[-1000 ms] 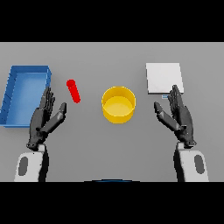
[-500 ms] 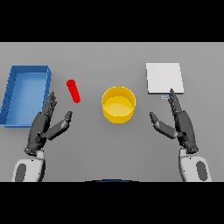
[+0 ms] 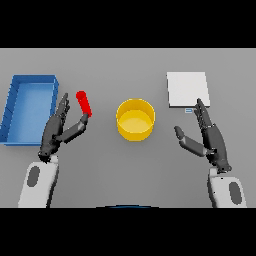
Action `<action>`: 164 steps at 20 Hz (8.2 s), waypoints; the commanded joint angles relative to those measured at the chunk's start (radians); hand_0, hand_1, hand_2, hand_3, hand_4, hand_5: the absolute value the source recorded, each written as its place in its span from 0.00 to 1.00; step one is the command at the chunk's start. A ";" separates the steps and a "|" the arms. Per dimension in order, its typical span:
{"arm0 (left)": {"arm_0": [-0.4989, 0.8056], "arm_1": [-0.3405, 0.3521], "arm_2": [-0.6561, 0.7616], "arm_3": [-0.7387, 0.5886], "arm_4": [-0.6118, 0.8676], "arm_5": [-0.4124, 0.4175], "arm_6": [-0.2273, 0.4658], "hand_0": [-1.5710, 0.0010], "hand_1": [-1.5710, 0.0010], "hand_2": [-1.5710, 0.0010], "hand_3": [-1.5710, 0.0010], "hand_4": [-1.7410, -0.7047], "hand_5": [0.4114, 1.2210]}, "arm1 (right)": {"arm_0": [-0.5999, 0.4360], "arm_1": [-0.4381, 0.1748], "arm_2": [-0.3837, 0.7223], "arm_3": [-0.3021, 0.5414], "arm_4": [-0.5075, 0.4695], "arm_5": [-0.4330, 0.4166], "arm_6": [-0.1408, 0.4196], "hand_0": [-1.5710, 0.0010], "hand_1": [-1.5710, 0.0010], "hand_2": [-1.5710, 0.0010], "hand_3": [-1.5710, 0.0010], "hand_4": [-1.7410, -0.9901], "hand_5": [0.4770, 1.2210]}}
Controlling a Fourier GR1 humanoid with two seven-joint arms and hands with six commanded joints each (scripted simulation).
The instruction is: Pick up the red beaker and tilt it to pour out 1 green nut into yellow bowl. Pick up the yellow bowl and place it on the metallic measuring scale.
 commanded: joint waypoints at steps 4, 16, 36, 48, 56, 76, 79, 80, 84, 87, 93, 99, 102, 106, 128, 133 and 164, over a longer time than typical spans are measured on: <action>-0.109 -0.008 0.033 0.147 -0.002 0.017 -0.052 1.00 1.00 1.00 1.00 0.50 0.29 | -0.002 0.004 0.002 0.005 0.014 -0.011 0.002 1.00 1.00 1.00 1.00 0.59 0.19; -0.336 -0.022 0.085 0.460 -0.031 0.060 -0.184 1.00 1.00 1.00 1.00 0.44 0.34 | -0.013 -0.004 -0.009 0.013 0.024 -0.025 0.021 1.00 1.00 1.00 1.00 0.59 0.23; -0.421 -0.058 0.112 0.535 -0.020 0.130 -0.271 0.03 0.03 0.03 0.05 0.23 0.98 | -0.007 0.009 -0.005 0.015 0.031 -0.035 -0.002 1.00 1.00 1.00 1.00 0.60 0.24; -0.441 0.027 -0.016 0.327 -0.207 0.091 -0.060 0.00 0.00 0.00 0.01 0.12 0.92 | 0.005 0.003 0.006 0.017 0.047 -0.028 -0.009 1.00 1.00 1.00 1.00 0.62 0.27; -0.540 0.133 -0.192 0.310 -0.441 0.004 0.044 0.00 0.00 0.00 0.00 0.03 0.89 | -0.002 0.017 0.011 0.010 0.052 -0.040 0.019 1.00 1.00 1.00 1.00 0.62 0.28; -0.936 0.209 -0.671 0.537 -0.922 -0.475 0.025 0.00 0.00 0.00 0.19 0.03 1.00 | 0.012 0.041 -0.012 0.010 -0.005 -0.030 0.032 1.00 1.00 1.00 1.00 0.59 0.17; -0.973 0.205 -0.734 0.545 -0.980 -0.476 -0.006 0.00 0.00 0.00 0.10 0.01 1.00 | -0.002 0.042 -0.011 0.026 0.002 -0.030 0.039 1.00 1.00 1.00 1.00 0.59 0.17; -0.988 0.205 -0.753 0.545 -0.997 -0.487 -0.014 0.00 0.00 0.00 0.08 0.01 1.00 | 0.004 0.045 -0.007 0.019 0.009 -0.038 0.029 1.00 1.00 1.00 1.00 0.59 0.17; -1.008 0.193 -0.825 0.568 -1.063 -0.471 -0.028 0.00 0.00 0.00 0.03 0.00 1.00 | 0.007 0.038 -0.011 0.021 0.011 -0.036 0.022 1.00 1.00 1.00 1.00 0.60 0.17; -1.046 0.171 -0.893 0.610 -1.125 -0.478 -0.049 0.00 0.00 0.00 0.02 0.00 1.00 | 0.005 0.029 -0.014 0.015 0.014 -0.038 0.027 1.00 1.00 1.00 1.00 0.61 0.17; -1.096 0.153 -0.972 0.624 -1.179 -0.538 -0.100 0.00 0.00 0.00 0.00 0.00 1.00 | 0.004 0.034 -0.005 0.014 0.029 -0.046 0.039 1.00 1.00 1.00 1.00 0.61 0.17; -1.145 0.143 -1.019 0.664 -1.227 -0.538 -0.118 0.00 0.00 0.00 0.00 0.00 1.00 | 0.012 0.030 -0.006 0.024 0.044 -0.054 0.021 1.00 1.00 1.00 1.00 0.64 0.15; -1.162 0.149 -1.023 0.661 -1.237 -0.528 -0.123 0.00 0.00 0.00 0.00 0.00 1.00 | 0.001 0.029 -0.008 0.023 0.041 -0.054 0.037 1.00 1.00 1.00 1.00 0.67 0.14; -1.238 0.175 -0.970 0.697 -1.230 -0.486 -0.108 0.00 0.00 0.00 0.00 0.00 0.94 | 0.000 0.034 -0.003 0.030 0.038 -0.047 0.005 1.00 1.00 1.00 1.00 0.70 0.16; -1.300 0.549 -0.086 1.111 -0.624 -0.151 0.246 0.00 0.00 0.00 0.11 0.01 1.00 | -0.040 0.020 0.017 0.046 0.043 -0.024 -0.013 1.00 1.00 1.00 1.00 0.62 0.23; -1.095 0.550 0.004 1.055 -0.494 -0.087 0.354 0.00 0.00 0.00 0.09 0.00 1.00 | -0.041 0.006 0.015 0.051 0.045 -0.018 -0.012 1.00 1.00 1.00 1.00 0.60 0.26; -0.431 0.486 0.112 0.298 -0.206 -0.252 0.571 0.84 0.86 0.88 0.92 0.92 0.30 | -0.030 -0.004 0.023 0.060 0.067 -0.018 -0.042 1.00 1.00 1.00 1.00 0.57 0.33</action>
